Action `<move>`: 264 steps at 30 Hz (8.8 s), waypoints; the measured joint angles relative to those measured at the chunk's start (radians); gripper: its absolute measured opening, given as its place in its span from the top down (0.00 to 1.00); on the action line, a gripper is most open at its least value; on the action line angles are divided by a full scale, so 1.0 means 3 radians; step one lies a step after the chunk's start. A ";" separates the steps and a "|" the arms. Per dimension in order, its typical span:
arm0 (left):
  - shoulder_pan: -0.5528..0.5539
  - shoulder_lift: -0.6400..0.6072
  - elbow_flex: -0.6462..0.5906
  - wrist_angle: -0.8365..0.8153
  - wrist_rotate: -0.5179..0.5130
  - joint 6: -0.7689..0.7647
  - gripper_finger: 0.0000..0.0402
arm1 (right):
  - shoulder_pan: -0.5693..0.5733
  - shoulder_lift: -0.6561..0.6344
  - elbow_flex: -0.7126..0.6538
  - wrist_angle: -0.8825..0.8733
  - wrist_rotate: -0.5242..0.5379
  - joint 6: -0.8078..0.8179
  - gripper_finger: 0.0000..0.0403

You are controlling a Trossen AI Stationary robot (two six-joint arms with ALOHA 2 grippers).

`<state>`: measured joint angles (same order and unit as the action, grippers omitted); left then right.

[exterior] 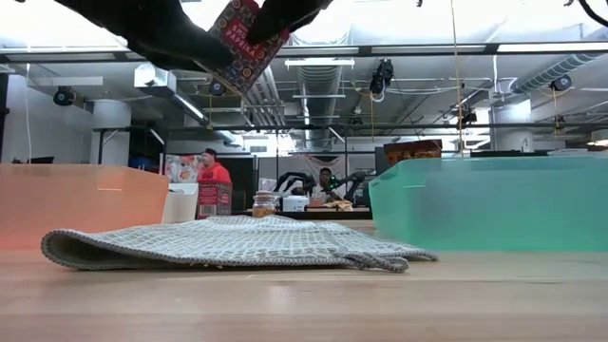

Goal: Sort spices by type
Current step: Put the bottom red seasoning can into the orange bin, then put the right green seasoning bottle into the black bin

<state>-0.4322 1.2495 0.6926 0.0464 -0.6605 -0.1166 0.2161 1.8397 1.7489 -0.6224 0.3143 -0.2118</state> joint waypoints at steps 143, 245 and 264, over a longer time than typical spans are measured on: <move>0.0024 -0.0100 0.1193 -0.2515 0.0571 0.0074 0.51 | 0.0170 -0.0884 -0.1558 0.1444 -0.0116 0.0759 0.18; -0.0392 -0.0594 -0.0187 -0.2503 0.0309 -0.0890 0.32 | 0.0090 -0.0998 -0.1739 0.1544 -0.0115 0.0709 0.28; -0.0392 -0.0591 0.0650 -0.2259 -0.0823 -0.0354 0.32 | 0.0094 -0.1156 -0.0929 -0.0899 -0.0090 0.2299 0.46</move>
<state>-0.5499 1.0721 0.8877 -0.6313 -0.9075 -0.2229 0.2443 1.4929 1.4702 -0.8920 0.2873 0.4779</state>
